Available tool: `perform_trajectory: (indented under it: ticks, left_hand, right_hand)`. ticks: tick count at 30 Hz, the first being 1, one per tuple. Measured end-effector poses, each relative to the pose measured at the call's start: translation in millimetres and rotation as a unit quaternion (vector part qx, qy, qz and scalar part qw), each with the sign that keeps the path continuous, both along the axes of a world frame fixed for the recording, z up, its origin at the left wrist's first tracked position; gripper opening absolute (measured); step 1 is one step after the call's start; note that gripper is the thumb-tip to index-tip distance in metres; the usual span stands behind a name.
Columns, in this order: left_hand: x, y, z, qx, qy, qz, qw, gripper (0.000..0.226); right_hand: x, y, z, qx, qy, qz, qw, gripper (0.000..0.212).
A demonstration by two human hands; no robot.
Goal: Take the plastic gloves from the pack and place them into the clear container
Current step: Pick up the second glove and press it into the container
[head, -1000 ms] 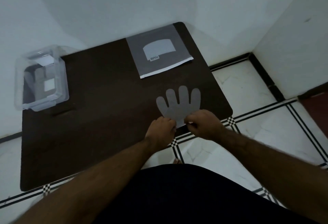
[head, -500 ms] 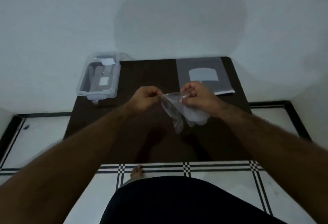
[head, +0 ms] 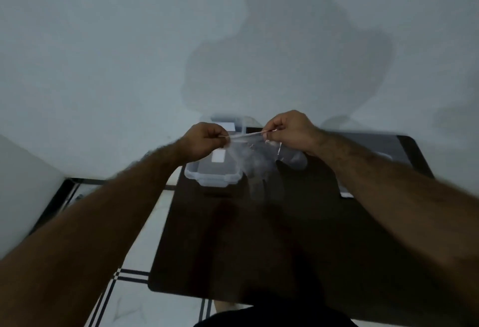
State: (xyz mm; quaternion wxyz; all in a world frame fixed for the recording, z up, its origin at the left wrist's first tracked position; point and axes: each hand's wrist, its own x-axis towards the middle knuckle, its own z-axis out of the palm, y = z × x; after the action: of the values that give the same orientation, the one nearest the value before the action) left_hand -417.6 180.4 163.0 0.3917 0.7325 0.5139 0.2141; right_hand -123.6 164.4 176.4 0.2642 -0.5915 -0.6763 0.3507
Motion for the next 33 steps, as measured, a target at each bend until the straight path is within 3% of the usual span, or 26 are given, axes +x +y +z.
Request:
perform_trajectory:
  ticks: [9, 17, 21, 24, 29, 33]
  left_hand:
    - [-85.1, 125.0, -16.0, 0.045, 0.011, 0.051, 0.998, 0.003]
    - [-91.8, 182.8, -12.5, 0.186, 0.035, 0.072, 0.979, 0.016]
    - [-92.5, 171.0, -3.4, 0.352, 0.072, 0.046, 0.932, 0.019]
    - [-102.7, 153.5, -10.2, 0.438, 0.112, -0.026, 0.892, 0.015]
    - [-116.4, 128.5, -47.5, 0.493, 0.199, -0.145, 0.834, 0.026]
    - [-114.7, 121.3, -86.8, 0.479, 0.225, -0.195, 0.825, 0.022]
  right_hand:
    - [-100.8, 121.8, -20.7, 0.071, -0.042, -0.033, 0.996, 0.013]
    - [-116.5, 166.9, -9.6, 0.157, -0.05, -0.062, 0.984, 0.016]
    - [-111.3, 153.4, -3.3, 0.237, -0.031, -0.062, 0.969, 0.017]
    - [-105.2, 128.8, -4.9, 0.27, -0.016, -0.04, 0.962, 0.018]
    - [-94.5, 99.4, -32.1, 0.256, -0.103, 0.056, 0.96, 0.026]
    - [-93.8, 92.5, -62.4, 0.237, -0.209, 0.14, 0.938, 0.027]
